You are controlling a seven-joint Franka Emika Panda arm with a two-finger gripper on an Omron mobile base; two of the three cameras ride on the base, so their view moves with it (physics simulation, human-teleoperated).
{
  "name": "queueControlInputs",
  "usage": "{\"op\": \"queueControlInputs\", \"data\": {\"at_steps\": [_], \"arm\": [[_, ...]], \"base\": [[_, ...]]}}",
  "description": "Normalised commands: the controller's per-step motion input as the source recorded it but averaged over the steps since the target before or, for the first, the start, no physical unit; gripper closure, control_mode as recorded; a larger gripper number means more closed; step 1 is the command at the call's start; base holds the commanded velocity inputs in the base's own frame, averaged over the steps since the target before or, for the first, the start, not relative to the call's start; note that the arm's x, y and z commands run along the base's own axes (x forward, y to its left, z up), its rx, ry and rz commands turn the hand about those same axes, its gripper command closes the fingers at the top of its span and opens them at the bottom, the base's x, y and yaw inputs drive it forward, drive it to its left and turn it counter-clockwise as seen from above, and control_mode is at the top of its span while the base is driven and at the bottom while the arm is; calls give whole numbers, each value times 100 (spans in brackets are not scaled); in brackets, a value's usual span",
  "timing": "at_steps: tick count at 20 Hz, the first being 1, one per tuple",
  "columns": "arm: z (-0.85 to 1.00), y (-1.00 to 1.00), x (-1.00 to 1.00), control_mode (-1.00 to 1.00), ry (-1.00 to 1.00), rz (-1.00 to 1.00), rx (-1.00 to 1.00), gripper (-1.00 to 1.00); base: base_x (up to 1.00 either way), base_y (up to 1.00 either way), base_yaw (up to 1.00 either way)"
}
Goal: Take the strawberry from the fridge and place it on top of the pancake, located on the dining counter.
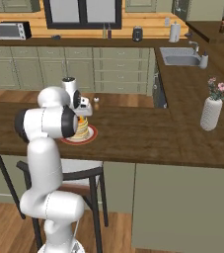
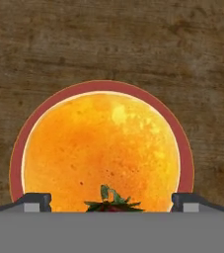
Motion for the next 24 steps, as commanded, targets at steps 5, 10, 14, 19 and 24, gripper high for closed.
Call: {"op": "queueControlInputs", "data": {"at_steps": [5, 10, 14, 19, 24], "arm": [[22, 0, 0, -100, -10, 0, -2, -100], [36, -8, -18, -100, -7, -1, 0, -100], [33, -36, -82, -100, -7, -6, 4, -100], [35, -70, -97, -100, -8, -11, 15, -100], [39, -52, -100, -100, -3, -9, 20, -100]], "base": [[0, 0, 0], [0, 0, 0], [0, 0, 0], [0, 0, 0], [0, 0, 0]]}}
